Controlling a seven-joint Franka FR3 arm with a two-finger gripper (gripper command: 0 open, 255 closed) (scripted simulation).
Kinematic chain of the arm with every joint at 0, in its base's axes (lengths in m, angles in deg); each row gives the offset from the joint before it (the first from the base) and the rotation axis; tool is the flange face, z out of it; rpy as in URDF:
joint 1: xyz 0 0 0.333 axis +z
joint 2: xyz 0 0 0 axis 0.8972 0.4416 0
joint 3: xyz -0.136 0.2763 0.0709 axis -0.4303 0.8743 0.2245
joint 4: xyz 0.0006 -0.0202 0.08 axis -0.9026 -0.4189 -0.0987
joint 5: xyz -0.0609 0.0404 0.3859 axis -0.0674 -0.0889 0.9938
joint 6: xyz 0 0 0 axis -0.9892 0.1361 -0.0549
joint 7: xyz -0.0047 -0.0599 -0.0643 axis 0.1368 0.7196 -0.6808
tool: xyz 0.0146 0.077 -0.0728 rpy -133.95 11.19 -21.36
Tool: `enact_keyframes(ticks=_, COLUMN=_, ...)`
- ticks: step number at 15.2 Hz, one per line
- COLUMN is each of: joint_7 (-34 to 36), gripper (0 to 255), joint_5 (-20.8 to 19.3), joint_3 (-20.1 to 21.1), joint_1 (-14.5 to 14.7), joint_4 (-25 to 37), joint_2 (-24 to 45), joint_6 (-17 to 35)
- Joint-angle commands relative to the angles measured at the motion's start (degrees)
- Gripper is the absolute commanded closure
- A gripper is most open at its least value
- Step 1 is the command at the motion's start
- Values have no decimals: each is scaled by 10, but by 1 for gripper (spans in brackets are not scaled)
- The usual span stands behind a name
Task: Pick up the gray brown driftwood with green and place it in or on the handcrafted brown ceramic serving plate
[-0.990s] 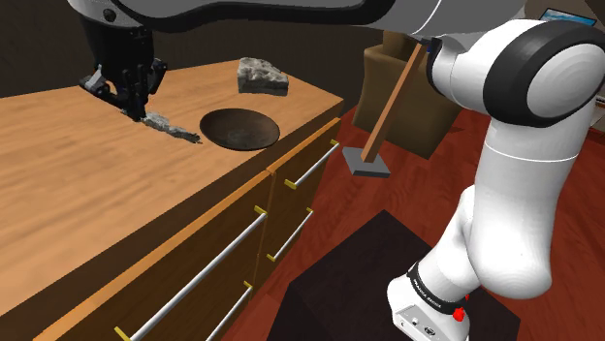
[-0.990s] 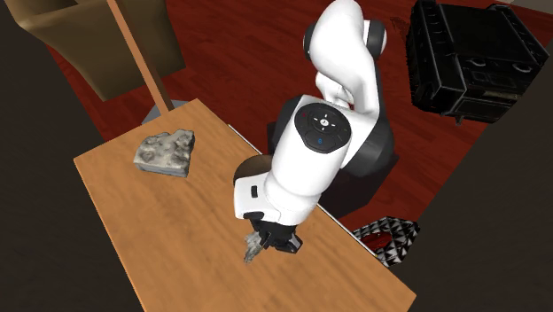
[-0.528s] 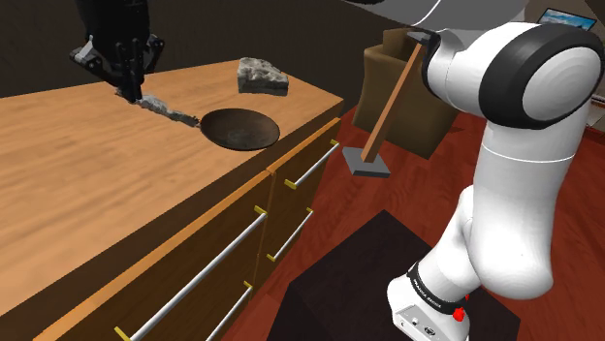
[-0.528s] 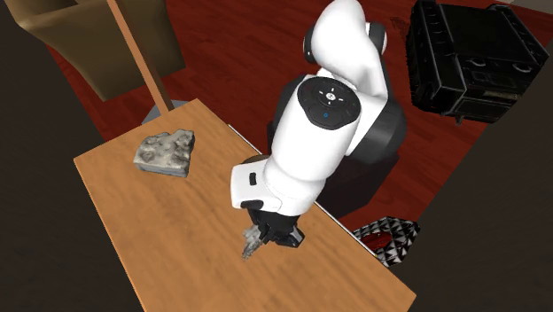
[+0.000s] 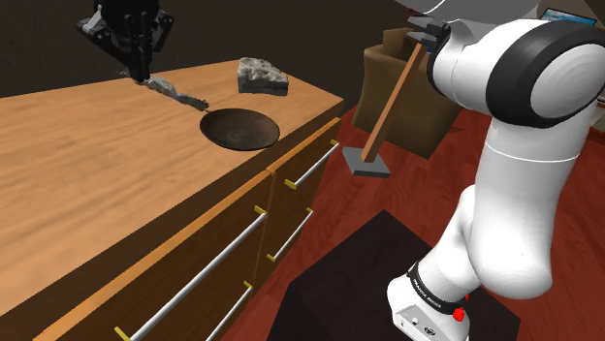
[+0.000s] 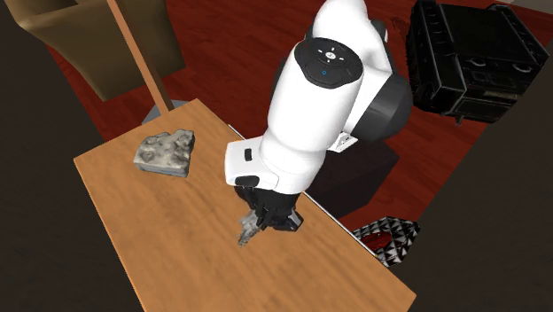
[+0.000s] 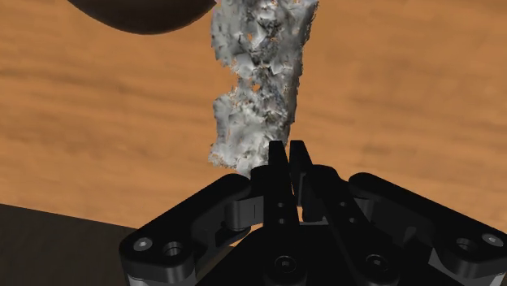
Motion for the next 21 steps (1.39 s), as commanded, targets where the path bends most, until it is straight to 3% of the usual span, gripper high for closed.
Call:
enact_keyframes(ticks=1, joint_7=-14, gripper=255, joint_5=20, joint_3=1, joint_1=-29, joint_4=-68, joint_2=-50, joint_6=24)
enact_keyframes(ticks=10, joint_7=-129, gripper=255, joint_5=115, joint_3=-39, joint_1=-124, joint_4=-307, joint_2=-256, joint_6=91)
enact_keyframes(ticks=21, joint_7=-120, gripper=255, joint_5=115, joint_3=-42, joint_1=-123, joint_4=-403, joint_2=-266, joint_6=177)
